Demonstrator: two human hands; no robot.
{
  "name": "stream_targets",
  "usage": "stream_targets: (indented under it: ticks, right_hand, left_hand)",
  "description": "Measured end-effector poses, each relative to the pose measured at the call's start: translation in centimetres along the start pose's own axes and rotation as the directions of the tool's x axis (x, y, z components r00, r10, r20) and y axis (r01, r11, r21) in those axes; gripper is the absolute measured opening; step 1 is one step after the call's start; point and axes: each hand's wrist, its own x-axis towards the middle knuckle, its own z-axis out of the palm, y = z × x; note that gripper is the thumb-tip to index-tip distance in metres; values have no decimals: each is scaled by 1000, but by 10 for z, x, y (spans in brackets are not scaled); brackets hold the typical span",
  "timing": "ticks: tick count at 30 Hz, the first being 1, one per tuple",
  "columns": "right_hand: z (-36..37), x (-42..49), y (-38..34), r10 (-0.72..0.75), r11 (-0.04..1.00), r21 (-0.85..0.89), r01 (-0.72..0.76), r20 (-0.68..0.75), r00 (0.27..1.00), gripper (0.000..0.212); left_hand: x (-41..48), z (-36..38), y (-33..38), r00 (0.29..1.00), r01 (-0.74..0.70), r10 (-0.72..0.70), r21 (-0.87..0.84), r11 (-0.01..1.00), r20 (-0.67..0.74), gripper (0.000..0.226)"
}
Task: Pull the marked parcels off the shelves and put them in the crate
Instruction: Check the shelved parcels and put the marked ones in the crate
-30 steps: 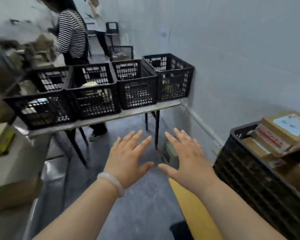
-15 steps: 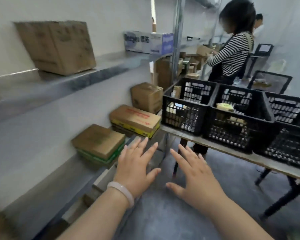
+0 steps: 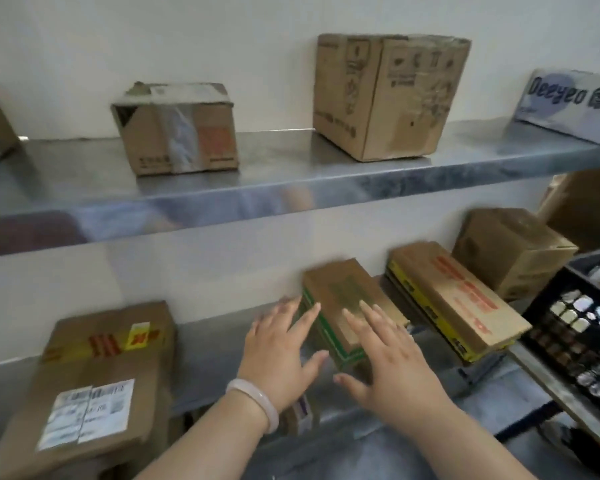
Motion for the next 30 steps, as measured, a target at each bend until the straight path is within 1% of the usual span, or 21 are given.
stream_targets:
  ticks: [4,7,9,11,13,15,17,19,21,23,25,27,29,30]
  right_hand:
    - [3,38,34,14,999,41,-15,21,1000,88]
    - [12,54,58,38,996,81,-43,70,997,84]
    - [17,64,74,81,986,138,-96,110,991,80]
    - [21,75,88,139,958,229,-173,156,978,78]
    - [25,88,100,181,905,351,-240,193,964,75]
    - [28,101,108,212,847,447,-287,211,954,68]
    - [35,111,116,242,802,491,-340,253,937,63]
    - [42,116,122,259,749,518,-412,343,903,66]
    - [44,117,126,256,673,571,-470,416,872,61]
    - [44,115,127,235,618,630,-471,424,875,57]
    - [43,112,125,216,573,688,-446,399,891,52]
    - [39,107,120,199,504,759,-412,362,911,38]
    - [34,102,111,185,435,817,-378,330,926,28]
    - [32,99,106,174,396,840,-372,328,928,29]
  left_hand:
    - [18,19,13,993,107,-106,-9,994,52,71]
    - [36,34,25,983,171,-169,-35,985,72,70]
    - [48,45,33,969,232,-221,-102,967,114,71]
    - [63,59,39,935,341,-302,-240,909,186,73]
    - [77,70,43,888,458,-390,-387,800,245,76]
    - [87,80,46,851,525,-442,-453,720,283,78]
    - [92,88,47,832,554,-461,-466,690,308,78]
    - [92,93,46,814,581,-472,-483,655,338,79]
    - [90,95,46,797,604,-487,-503,618,358,79]
    - [87,94,47,785,618,-511,-509,599,350,78]
    - [87,91,46,769,634,-543,-513,579,338,77]
    - [86,85,46,747,656,-569,-516,551,343,77]
    - [84,79,45,737,664,-585,-529,529,339,83]
    - [82,76,44,732,665,-595,-533,522,331,88]
